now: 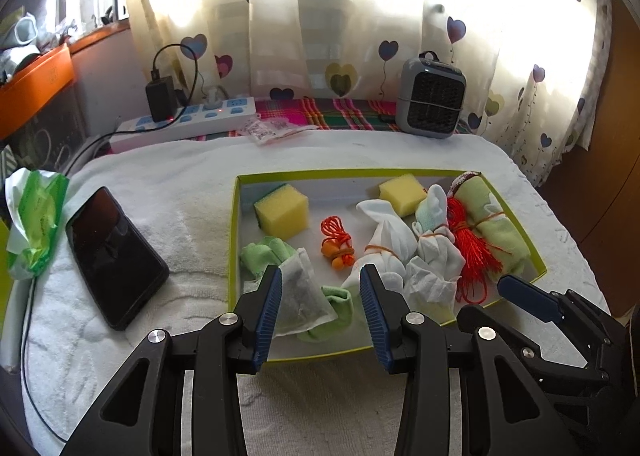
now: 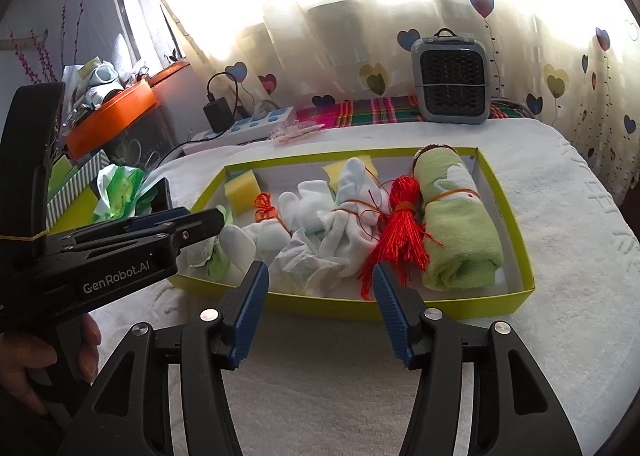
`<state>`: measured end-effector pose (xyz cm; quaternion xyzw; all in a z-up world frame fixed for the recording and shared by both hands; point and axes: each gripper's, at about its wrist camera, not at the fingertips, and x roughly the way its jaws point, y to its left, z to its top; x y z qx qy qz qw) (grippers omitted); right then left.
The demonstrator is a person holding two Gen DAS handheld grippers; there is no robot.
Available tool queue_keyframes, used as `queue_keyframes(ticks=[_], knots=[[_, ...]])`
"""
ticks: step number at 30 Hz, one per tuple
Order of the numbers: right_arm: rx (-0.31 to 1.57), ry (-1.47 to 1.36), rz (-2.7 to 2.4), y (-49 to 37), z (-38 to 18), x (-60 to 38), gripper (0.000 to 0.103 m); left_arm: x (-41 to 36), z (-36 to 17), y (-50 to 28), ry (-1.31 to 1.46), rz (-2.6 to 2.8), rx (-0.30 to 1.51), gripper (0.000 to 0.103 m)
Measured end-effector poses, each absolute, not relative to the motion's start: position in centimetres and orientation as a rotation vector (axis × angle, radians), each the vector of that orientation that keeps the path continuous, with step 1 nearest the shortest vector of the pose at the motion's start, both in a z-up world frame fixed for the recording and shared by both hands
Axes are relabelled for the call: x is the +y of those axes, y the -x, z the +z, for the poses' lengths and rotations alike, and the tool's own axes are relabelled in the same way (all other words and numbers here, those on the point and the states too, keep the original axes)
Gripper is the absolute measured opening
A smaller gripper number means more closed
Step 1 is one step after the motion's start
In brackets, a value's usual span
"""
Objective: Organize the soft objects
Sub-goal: 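Move both grippers back from the tray onto the bed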
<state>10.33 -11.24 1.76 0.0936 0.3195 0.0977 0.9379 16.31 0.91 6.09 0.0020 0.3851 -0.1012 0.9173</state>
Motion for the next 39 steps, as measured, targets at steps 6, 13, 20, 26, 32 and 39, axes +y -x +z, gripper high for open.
queue_keyframes(ticks=[6, 13, 20, 26, 32, 39], knots=[[0.648, -0.183, 0.193, -9.5, 2.0, -11.1, 0.058, 0.8, 6.2, -14.4, 0.008, -0.21, 0.79, 0.039], [0.644, -0.171, 0.176, -8.4, 2.1, -11.3, 0.058, 0.8, 5.8, -12.7, 0.013, -0.191, 0.804, 0.039], [0.666, -0.157, 0.152, -7.5, 1.8, -11.8, 0.059, 0.6, 4.6, -10.8, 0.016, -0.18, 0.831, 0.039], [0.707, -0.141, 0.133, -7.0, 1.1, -12.3, 0.059, 0.2, 3.5, -9.6, 0.014, -0.184, 0.863, 0.039], [0.754, -0.113, 0.124, -6.6, 0.1, -12.5, 0.059, 0.2, 2.2, -8.8, 0.023, -0.177, 0.9, 0.039], [0.803, -0.086, 0.095, -6.4, -0.8, -12.9, 0.059, 0.2, 1.2, -8.1, 0.024, -0.172, 0.929, 0.039]])
